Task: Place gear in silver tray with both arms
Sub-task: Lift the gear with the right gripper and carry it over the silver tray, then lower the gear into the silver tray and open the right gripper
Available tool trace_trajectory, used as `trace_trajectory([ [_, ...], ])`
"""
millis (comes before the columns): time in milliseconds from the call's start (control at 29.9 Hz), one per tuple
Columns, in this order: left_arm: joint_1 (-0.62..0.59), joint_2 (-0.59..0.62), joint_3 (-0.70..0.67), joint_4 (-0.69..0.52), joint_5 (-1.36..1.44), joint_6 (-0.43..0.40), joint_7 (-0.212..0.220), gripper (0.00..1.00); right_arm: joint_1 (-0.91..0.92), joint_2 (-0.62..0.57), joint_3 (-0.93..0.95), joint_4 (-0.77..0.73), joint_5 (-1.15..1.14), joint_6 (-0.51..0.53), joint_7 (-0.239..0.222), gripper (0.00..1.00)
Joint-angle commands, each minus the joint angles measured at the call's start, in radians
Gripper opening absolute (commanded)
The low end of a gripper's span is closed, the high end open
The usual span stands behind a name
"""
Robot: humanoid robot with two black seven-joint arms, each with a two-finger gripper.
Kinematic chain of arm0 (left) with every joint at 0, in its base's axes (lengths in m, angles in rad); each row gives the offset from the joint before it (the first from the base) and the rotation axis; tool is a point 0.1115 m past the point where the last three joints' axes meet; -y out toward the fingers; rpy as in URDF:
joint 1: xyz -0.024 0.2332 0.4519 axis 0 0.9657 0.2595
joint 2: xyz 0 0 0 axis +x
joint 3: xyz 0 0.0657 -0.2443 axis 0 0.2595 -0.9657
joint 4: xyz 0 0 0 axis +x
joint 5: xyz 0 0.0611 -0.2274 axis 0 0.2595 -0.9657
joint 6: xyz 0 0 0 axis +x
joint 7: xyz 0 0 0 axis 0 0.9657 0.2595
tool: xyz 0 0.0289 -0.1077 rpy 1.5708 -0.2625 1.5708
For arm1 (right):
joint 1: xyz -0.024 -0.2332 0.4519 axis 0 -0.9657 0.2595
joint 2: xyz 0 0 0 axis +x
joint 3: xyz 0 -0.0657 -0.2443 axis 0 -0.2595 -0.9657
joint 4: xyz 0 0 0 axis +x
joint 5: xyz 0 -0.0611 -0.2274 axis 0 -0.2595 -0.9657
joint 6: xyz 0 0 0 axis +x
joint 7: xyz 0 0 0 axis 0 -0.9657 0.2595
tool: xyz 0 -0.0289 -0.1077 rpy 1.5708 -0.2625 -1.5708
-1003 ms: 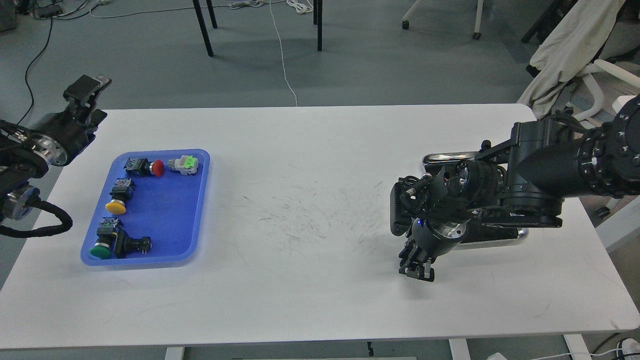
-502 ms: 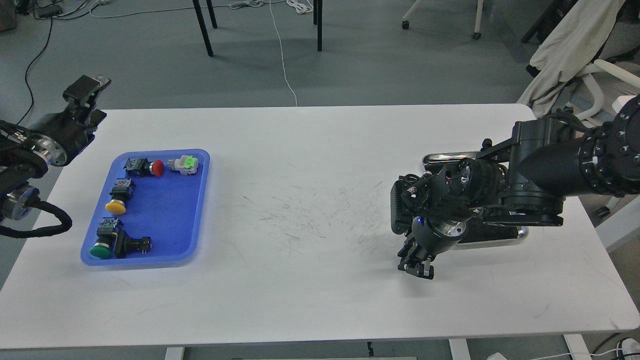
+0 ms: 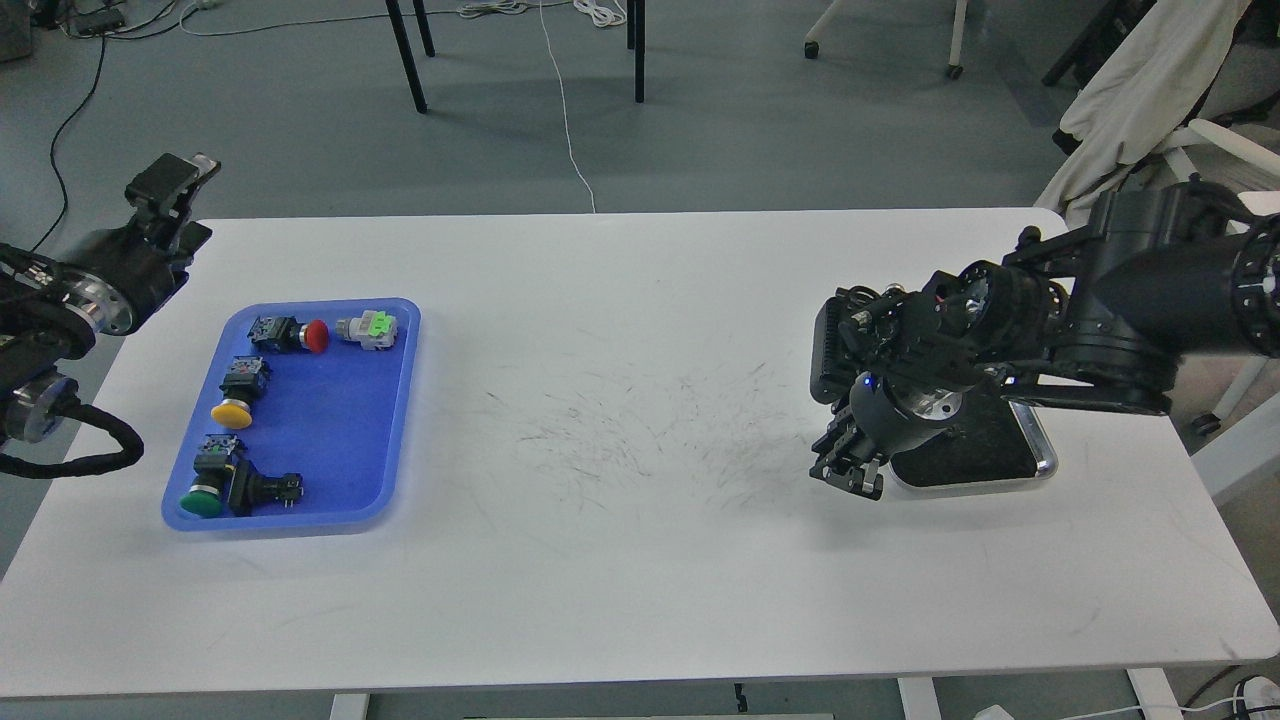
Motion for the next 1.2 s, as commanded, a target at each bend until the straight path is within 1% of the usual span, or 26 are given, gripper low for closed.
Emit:
trace_trajectory([
  [0,0.000,0.000,0.001,0.000,0.000,-0.003,0.000,0.92,0.008,-0.071,0.017,-0.003,0.000,0.001,0.000,0.08],
  [134,0.002,0.000,0.001,-0.001,0.000,-0.004,0.000,0.92,0.006,-0.143,0.033,-0.031,-0.001,-0.001,0.000,0.07],
  [468,0.014,0.001,-0.001,-0.007,-0.001,-0.004,0.000,0.93,-0.016,-0.249,0.108,-0.121,0.006,0.002,0.000,0.06],
  [635,0.014,0.003,-0.001,-0.007,-0.001,-0.008,0.000,0.93,-0.076,-0.268,0.148,-0.202,0.058,0.002,0.000,0.06],
  [870,0.014,0.001,-0.001,-0.009,0.000,-0.008,0.000,0.93,-0.207,-0.279,0.220,-0.331,0.060,-0.004,0.000,0.06],
  [1003,0.015,0.000,0.001,-0.007,0.000,-0.008,0.000,0.93,-0.263,-0.268,0.244,-0.376,0.058,-0.008,0.000,0.06],
  [1170,0.017,-0.002,0.001,-0.006,0.000,-0.008,0.000,0.93,-0.283,-0.257,0.248,-0.405,0.058,-0.011,0.000,0.06],
])
